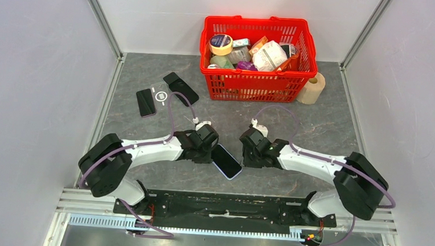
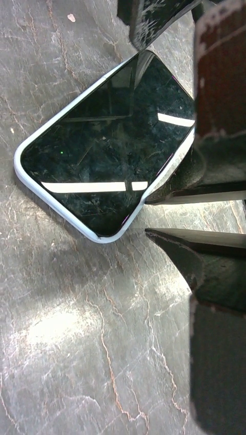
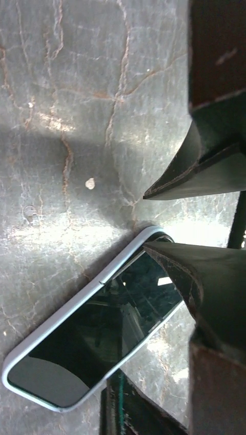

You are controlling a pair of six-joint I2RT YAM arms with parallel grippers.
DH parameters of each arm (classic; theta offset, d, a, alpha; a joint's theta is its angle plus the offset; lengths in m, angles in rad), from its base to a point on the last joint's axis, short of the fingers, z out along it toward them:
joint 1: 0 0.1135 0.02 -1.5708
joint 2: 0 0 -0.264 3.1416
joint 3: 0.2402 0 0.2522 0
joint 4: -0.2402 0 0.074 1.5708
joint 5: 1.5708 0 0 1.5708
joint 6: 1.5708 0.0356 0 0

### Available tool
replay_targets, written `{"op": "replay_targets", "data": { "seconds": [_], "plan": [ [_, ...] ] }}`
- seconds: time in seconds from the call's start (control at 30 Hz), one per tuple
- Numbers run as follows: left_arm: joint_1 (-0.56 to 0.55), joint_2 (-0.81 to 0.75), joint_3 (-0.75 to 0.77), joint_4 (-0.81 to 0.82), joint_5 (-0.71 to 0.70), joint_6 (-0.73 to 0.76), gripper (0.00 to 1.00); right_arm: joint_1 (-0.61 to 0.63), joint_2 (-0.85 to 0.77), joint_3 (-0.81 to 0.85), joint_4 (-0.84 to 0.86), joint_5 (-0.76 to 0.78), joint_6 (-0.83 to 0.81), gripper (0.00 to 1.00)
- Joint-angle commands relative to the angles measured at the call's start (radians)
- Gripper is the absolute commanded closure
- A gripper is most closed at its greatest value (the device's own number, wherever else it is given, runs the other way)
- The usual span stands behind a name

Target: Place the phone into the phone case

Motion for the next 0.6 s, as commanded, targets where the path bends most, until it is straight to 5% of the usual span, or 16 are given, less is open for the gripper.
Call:
{"op": "replay_targets", "data": {
  "seconds": [0.0, 0.23, 0.57],
  "plan": [
    [0.019, -0.043, -0.014, 0.052, -0.048, 0.030, 0.70, 0.010, -0.097, -0.008, -0.052, 0.003, 0.011, 0.55],
    [0.019, -0.101, -0.056, 0.085, 0.020, -0.007, 0.70, 0.011, -0.096, -0.017, 0.021, -0.096, -0.047, 0.55],
    [0.019, -0.099, -0.078, 0.133, 0.078, -0.032, 0.70, 0.034, 0.022, 0.013, 0.008, -0.080, -0.061, 0.70]
  ]
}}
